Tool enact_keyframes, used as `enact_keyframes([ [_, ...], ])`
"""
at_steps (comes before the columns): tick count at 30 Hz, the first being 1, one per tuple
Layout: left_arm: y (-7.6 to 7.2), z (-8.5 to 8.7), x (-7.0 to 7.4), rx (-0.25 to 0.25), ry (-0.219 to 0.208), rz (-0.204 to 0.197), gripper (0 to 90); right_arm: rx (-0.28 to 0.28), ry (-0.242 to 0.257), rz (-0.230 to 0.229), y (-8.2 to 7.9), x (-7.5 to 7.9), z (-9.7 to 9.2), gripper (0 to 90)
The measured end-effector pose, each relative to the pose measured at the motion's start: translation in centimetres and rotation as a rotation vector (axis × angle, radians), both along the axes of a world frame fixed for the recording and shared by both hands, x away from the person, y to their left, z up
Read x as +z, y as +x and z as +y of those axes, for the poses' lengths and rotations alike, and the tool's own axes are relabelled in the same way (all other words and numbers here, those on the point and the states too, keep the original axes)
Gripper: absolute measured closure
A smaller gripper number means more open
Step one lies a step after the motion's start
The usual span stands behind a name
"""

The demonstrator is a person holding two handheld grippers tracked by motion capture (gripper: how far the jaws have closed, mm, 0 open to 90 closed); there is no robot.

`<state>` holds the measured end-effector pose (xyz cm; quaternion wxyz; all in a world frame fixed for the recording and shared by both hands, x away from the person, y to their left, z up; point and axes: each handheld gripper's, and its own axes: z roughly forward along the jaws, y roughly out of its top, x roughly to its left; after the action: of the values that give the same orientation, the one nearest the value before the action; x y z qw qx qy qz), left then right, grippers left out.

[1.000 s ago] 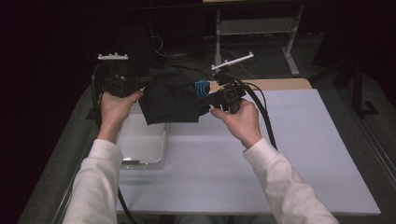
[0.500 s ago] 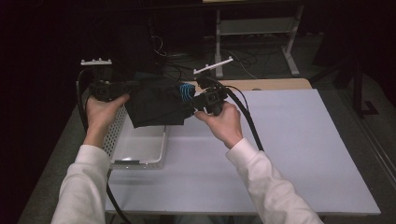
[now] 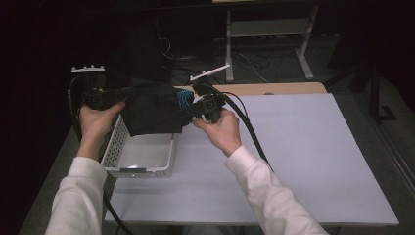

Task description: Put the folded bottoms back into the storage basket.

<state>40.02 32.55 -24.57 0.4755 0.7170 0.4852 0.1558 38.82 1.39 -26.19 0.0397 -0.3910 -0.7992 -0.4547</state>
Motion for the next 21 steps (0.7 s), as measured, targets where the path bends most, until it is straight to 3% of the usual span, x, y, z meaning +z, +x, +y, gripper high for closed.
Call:
enact_keyframes([
  [9, -0.1, 1.5, -1.1, 0.024, 0.003, 0.009, 80.7, 0.009, -0.014, -0.002, 0.2, -0.9, 1.7, 76.0],
  [21, 0.0, 2.8, -2.5, 0.053, 0.017, 0.034, 80.7, 0.009, 0.012, 0.019, 0.6, -3.1, 3.2, 76.0],
])
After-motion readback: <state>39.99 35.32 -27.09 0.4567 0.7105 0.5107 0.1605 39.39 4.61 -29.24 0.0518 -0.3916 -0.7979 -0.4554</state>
